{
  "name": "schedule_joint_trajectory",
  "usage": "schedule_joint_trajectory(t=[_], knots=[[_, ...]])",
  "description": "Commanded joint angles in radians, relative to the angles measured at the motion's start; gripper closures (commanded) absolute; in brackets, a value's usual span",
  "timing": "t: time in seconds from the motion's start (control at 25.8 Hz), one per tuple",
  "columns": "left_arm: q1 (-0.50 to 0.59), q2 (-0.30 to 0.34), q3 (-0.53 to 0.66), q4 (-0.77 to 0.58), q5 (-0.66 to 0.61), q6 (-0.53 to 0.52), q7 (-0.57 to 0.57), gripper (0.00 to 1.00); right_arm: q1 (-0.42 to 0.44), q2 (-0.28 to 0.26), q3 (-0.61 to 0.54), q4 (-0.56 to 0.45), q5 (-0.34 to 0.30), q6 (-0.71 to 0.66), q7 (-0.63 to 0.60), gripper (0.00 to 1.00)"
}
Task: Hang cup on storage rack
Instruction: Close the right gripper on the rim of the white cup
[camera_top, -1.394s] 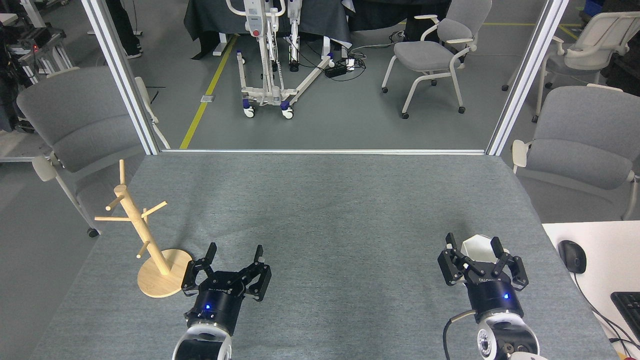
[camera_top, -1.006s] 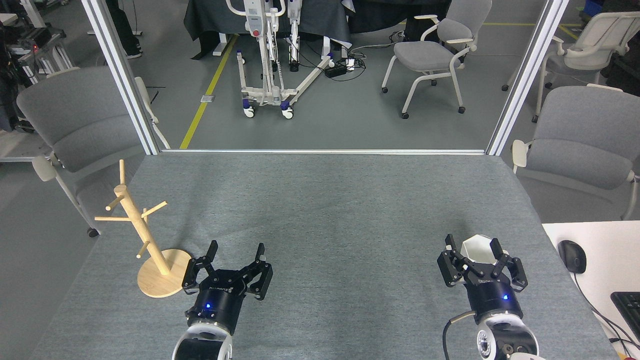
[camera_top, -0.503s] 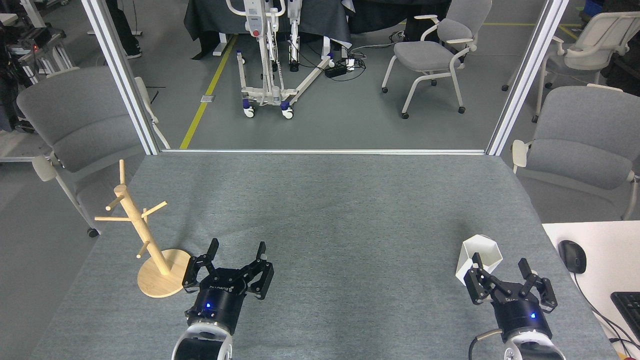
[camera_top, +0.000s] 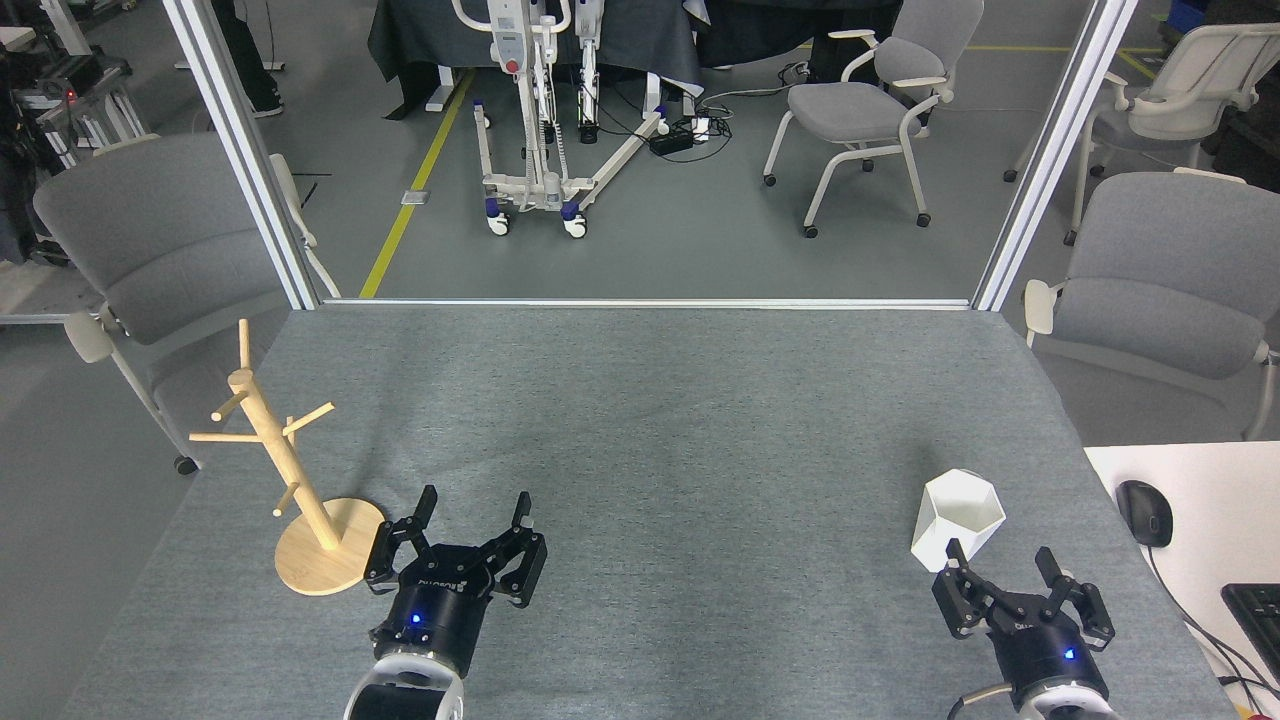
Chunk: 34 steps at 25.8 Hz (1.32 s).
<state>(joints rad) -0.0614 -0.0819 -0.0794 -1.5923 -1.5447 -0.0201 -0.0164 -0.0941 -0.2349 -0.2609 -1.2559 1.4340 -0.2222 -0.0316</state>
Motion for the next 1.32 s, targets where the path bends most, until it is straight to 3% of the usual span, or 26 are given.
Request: schedule_joint_trajectory(t=[0.0, 0.5, 1.12, 1.28], knots=[[0.002, 0.001, 0.000, 0.000, 0.000, 0.000, 0.001, 0.00, -0.009, -0.001, 0.002, 0.035, 0.000, -0.012, -0.034, 0.00], [0.002, -0.001, 0.000, 0.003, 0.000, 0.002, 0.000, 0.00, -0.096, -0.017, 0.011, 0.177, 0.003, -0.011, -0.036, 0.00], [-0.009, -0.004, -0.002, 0.031, 0.000, 0.000, 0.000, 0.00, -0.127, -0.023, 0.031, 0.190, -0.001, -0.011, -0.037, 0.00], [-0.009, -0.004, -0.002, 0.032, 0.000, 0.000, 0.000, 0.00, -0.157, -0.023, 0.032, 0.237, 0.000, -0.008, -0.037, 0.00]])
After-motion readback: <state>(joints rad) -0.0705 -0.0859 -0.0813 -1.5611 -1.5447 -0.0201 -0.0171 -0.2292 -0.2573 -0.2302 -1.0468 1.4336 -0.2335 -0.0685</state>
